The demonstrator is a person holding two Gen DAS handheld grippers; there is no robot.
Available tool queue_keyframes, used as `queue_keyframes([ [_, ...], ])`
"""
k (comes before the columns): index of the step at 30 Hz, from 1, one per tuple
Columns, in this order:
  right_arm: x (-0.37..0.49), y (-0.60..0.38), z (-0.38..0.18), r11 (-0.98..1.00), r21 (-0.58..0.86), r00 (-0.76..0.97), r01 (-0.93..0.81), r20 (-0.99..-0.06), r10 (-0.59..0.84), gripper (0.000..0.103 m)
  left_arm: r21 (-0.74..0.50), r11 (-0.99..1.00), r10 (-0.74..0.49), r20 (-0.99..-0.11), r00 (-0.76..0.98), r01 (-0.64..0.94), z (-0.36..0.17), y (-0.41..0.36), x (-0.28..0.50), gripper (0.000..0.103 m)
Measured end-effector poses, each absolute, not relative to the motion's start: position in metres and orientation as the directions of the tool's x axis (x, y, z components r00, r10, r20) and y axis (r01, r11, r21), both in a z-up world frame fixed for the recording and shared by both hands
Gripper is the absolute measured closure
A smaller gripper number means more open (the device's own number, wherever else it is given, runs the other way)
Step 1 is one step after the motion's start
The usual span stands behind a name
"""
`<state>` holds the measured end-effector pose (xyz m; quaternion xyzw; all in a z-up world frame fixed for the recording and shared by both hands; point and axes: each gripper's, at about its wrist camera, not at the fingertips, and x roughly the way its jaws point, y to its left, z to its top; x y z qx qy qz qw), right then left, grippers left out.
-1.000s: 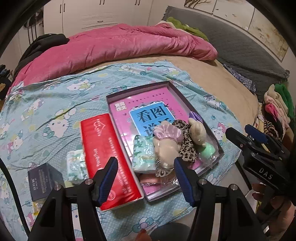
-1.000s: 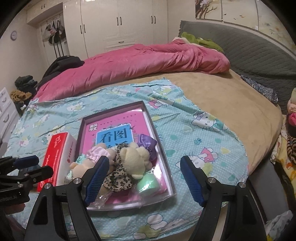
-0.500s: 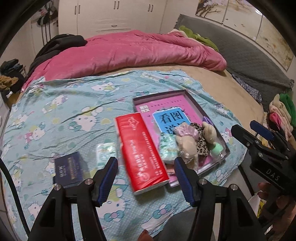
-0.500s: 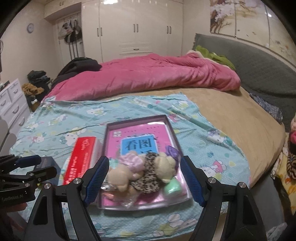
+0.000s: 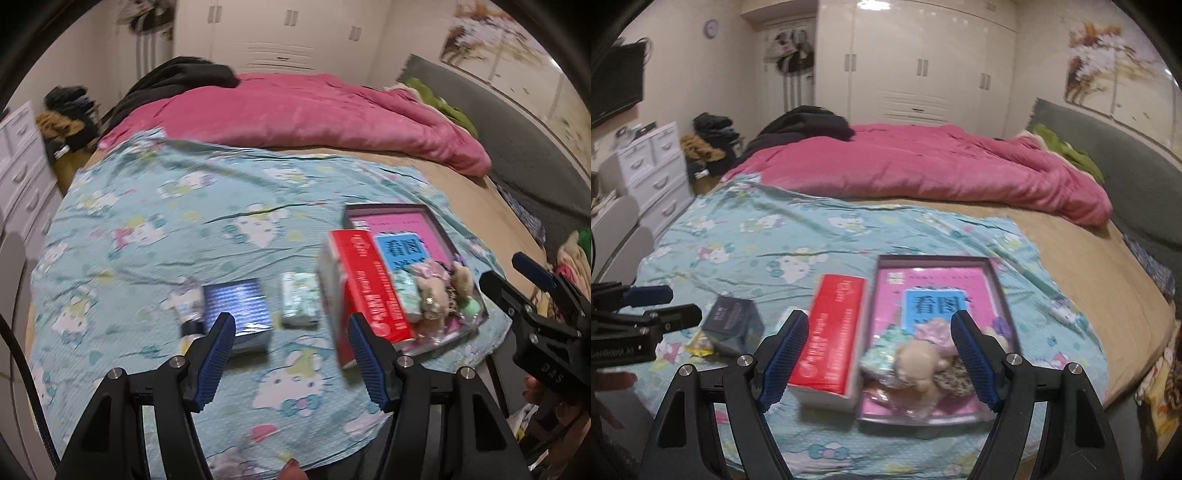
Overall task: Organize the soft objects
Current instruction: 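Move both open tools back from the book box over the remaining items, then grasp the yellow-white snack bag with the left tool while the right tool grasps the green tissue pack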
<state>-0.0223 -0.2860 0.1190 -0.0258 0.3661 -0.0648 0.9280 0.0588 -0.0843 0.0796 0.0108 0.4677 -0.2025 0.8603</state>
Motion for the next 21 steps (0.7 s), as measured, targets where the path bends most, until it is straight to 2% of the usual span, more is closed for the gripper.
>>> queue_keyframes([
  [11,-0.001,-0.22,0.103,0.985,-0.153,0.707,-0.079,-0.706,-0.053,0.023,-0.163,0.957,-0.264,-0.833,0.487,0.24,0.061,-0.015,0.067,0.04],
  [21,0.027,-0.185,0.055,0.937,-0.213,0.611,-0.277,-0.791,0.001,0.023,-0.18,0.967,-0.241,-0.88,0.409,0.181,0.014,0.011,0.083,0.04],
])
